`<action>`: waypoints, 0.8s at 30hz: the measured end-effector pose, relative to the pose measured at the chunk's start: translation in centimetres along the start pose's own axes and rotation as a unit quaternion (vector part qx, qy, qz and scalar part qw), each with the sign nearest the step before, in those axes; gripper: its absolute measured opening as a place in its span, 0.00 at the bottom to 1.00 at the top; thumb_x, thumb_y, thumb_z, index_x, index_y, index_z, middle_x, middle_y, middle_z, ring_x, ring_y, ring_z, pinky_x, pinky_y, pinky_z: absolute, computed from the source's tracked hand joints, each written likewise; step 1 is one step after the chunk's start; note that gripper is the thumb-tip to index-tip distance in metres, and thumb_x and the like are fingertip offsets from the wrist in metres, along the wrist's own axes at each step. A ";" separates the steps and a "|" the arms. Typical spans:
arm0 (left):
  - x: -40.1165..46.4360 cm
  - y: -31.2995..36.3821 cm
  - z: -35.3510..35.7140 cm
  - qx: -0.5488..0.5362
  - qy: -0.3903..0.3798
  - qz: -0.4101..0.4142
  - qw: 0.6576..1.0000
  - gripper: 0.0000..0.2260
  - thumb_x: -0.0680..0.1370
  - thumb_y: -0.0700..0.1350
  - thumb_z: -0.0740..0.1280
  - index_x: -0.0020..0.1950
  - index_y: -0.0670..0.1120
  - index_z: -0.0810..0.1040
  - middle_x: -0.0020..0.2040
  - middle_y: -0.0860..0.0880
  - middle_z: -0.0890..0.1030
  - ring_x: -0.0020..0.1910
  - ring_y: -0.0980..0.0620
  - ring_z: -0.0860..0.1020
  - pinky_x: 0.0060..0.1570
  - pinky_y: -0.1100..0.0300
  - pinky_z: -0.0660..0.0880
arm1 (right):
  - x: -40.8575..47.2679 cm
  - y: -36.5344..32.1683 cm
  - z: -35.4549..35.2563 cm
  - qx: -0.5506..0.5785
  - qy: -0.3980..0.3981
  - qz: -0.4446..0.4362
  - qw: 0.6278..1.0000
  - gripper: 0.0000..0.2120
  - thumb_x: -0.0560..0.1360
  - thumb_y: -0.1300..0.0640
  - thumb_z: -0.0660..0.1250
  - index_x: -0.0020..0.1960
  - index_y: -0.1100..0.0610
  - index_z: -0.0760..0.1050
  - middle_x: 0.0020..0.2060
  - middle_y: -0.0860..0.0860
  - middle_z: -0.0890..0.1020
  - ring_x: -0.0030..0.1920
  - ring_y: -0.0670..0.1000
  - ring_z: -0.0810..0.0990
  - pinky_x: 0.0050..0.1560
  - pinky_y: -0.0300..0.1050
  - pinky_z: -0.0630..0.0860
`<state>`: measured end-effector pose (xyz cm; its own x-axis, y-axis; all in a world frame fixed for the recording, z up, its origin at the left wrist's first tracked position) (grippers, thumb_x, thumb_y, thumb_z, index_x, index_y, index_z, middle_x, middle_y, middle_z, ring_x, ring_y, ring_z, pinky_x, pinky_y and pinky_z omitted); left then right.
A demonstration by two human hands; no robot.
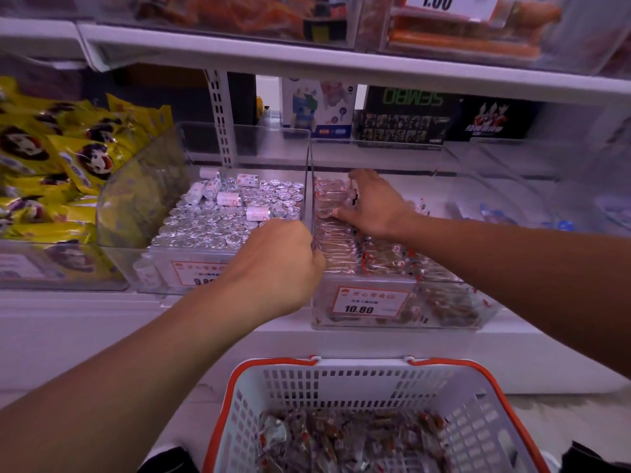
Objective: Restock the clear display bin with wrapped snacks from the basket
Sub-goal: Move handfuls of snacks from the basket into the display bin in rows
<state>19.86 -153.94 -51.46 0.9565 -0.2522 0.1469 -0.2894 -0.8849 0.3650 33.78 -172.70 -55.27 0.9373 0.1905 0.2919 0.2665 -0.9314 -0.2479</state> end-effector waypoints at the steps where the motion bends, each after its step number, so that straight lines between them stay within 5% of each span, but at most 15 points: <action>1: -0.1 0.0 0.0 -0.005 -0.001 -0.001 1.000 0.15 0.80 0.48 0.62 0.37 0.42 0.78 0.39 0.43 0.82 0.39 0.44 0.82 0.41 0.50 0.80 | 0.0 -0.2 0.2 -0.018 -0.023 -0.031 0.999 0.33 0.75 0.44 0.69 0.73 0.58 0.63 0.70 0.57 0.69 0.69 0.59 0.69 0.68 0.51 0.67; 6: -0.1 0.0 -0.1 -0.019 0.003 -0.011 1.000 0.15 0.79 0.47 0.62 0.36 0.42 0.78 0.38 0.43 0.82 0.39 0.44 0.83 0.42 0.50 0.80 | 0.7 -1.5 1.3 -0.017 -0.168 -0.043 0.985 0.34 0.83 0.43 0.54 0.80 0.60 0.47 0.79 0.59 0.48 0.79 0.58 0.45 0.78 0.49 0.45; 9: 0.0 0.1 -0.1 -0.024 0.005 -0.009 1.000 0.15 0.79 0.47 0.63 0.35 0.42 0.78 0.37 0.44 0.83 0.37 0.45 0.83 0.42 0.50 0.81 | 0.8 -2.5 1.3 -0.016 -0.141 -0.027 0.989 0.27 0.83 0.49 0.55 0.77 0.62 0.56 0.78 0.61 0.55 0.77 0.61 0.56 0.76 0.51 0.54; 12: 0.0 0.0 -0.1 -0.022 0.009 -0.010 1.000 0.15 0.78 0.47 0.64 0.35 0.42 0.79 0.36 0.44 0.82 0.37 0.45 0.82 0.42 0.50 0.80 | 0.8 -3.2 1.5 0.000 -0.091 -0.003 0.996 0.18 0.83 0.53 0.58 0.68 0.62 0.66 0.70 0.60 0.66 0.65 0.61 0.73 0.63 0.51 0.69; 16: 0.1 -0.3 0.1 -0.015 0.016 -0.013 1.000 0.15 0.76 0.48 0.64 0.34 0.42 0.80 0.34 0.45 0.82 0.35 0.46 0.81 0.41 0.50 0.80 | 0.9 -3.5 1.2 -0.003 -0.056 0.007 0.998 0.15 0.82 0.54 0.58 0.65 0.62 0.70 0.63 0.60 0.73 0.61 0.60 0.74 0.58 0.48 0.70; 21: 0.1 -0.4 -0.2 0.014 0.053 -0.002 0.998 0.18 0.75 0.54 0.66 0.31 0.42 0.78 0.29 0.46 0.79 0.32 0.46 0.78 0.35 0.55 0.77 | 0.4 -3.8 0.0 -0.001 -0.107 0.007 0.994 0.28 0.82 0.53 0.62 0.76 0.62 0.58 0.75 0.60 0.63 0.75 0.58 0.62 0.71 0.46 0.62; 24: 0.0 -0.5 -1.4 0.000 0.087 0.012 0.996 0.18 0.75 0.53 0.67 0.31 0.43 0.77 0.29 0.47 0.79 0.32 0.48 0.78 0.35 0.58 0.75 | -0.9 -4.3 -2.7 -0.008 -0.101 0.005 0.995 0.26 0.81 0.53 0.63 0.74 0.62 0.62 0.72 0.60 0.67 0.72 0.59 0.66 0.69 0.47 0.65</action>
<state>20.00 -152.92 -50.33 0.9283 -0.2010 0.3129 -0.3115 -0.8799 0.3588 31.18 -169.69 -51.99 0.9663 0.2385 0.0969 0.2550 -0.9380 -0.2348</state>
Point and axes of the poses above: each hand's wrist, its own x-axis towards the middle knuckle, its own z-axis out of the palm, y = z × x, the point moved 2 cm from there along x, towards the middle knuckle
